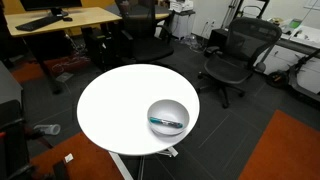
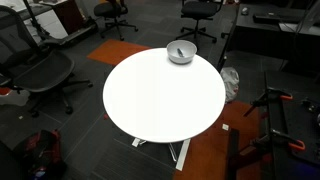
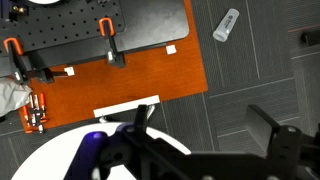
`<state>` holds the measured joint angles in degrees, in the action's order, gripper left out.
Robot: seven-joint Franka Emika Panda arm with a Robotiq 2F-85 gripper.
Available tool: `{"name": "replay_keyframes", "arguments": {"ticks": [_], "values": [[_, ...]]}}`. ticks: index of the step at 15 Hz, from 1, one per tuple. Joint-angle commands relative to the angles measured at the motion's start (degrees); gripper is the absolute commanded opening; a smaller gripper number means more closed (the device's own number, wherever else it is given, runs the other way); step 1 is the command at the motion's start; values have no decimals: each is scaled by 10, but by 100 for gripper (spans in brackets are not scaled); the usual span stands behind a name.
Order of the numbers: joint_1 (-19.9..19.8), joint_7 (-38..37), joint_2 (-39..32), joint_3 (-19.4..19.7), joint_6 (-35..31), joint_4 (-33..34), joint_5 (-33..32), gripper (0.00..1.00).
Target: Place the marker on the table
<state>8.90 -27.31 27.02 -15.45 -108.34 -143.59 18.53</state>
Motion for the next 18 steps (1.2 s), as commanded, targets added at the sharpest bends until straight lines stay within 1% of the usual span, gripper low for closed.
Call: {"name": "replay_keyframes", "arguments": {"ticks": [1,6,8,12,18], "values": [[1,0,0,1,2,1,-1,100],[1,0,0,1,2,1,-1,100],[-10,-15,7,2,-10,-1,-13,100],[-40,-24,12,18,-27,1,-40,100],[-103,-48,20,55,-44,14,-97,100]]}}
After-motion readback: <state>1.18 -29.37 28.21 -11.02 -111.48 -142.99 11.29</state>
